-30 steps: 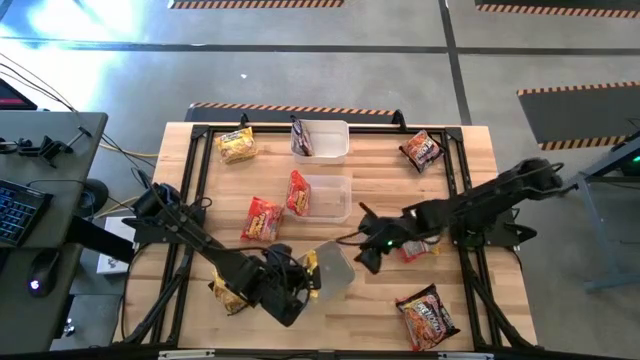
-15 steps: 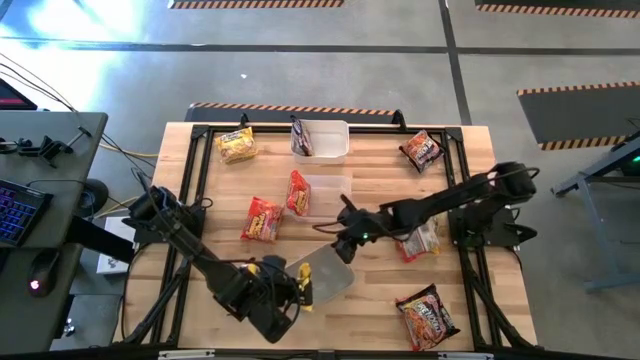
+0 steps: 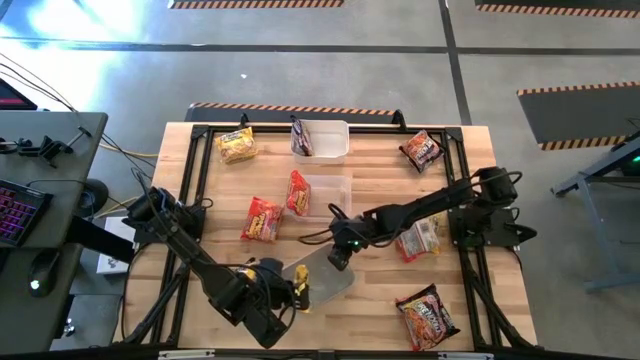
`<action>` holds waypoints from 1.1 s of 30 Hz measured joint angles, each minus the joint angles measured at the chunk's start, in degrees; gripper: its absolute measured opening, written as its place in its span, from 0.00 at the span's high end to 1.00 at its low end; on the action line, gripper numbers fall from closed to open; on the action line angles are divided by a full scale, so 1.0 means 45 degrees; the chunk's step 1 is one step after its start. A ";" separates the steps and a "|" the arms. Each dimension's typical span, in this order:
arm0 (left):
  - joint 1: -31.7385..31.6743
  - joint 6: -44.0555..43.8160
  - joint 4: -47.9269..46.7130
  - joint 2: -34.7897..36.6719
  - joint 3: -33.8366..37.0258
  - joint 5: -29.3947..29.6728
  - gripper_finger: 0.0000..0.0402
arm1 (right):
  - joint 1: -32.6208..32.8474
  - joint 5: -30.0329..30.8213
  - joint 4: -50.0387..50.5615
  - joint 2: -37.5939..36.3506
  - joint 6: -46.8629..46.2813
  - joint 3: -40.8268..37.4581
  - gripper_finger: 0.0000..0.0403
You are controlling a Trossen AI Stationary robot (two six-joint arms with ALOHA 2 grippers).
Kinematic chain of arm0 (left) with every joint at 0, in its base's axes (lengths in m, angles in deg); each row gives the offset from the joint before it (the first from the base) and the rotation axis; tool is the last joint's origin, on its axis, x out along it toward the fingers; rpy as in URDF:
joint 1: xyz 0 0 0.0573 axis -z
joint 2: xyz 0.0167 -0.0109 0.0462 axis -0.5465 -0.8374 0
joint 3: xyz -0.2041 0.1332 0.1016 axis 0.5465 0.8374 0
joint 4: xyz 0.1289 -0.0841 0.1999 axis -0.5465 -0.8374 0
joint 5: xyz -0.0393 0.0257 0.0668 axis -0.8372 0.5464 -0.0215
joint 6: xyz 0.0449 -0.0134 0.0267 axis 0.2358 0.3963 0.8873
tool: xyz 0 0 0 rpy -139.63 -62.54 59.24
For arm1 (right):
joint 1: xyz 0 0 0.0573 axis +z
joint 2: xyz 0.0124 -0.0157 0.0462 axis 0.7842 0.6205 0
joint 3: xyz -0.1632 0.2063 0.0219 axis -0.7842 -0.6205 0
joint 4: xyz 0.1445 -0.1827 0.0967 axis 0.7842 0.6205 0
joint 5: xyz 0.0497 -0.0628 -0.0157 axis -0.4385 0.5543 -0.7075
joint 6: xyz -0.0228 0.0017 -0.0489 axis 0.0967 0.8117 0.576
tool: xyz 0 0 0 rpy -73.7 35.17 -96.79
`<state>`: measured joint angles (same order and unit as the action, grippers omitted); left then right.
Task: Sort Maruchan noodles
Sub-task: Put the yellow noodle pack into the gray bin
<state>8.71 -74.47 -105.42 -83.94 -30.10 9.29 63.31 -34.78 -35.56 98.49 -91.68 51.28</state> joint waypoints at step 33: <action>-0.0366 -0.0544 -0.1315 -0.0015 0.1290 0.1120 1.00 | 0.1195 0.3540 0.1322 -0.0014 -1.0357 -0.0011 1.00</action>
<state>7.07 -76.92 -111.33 -84.00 -24.29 14.33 68.69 -18.85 -29.61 98.43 -138.28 51.24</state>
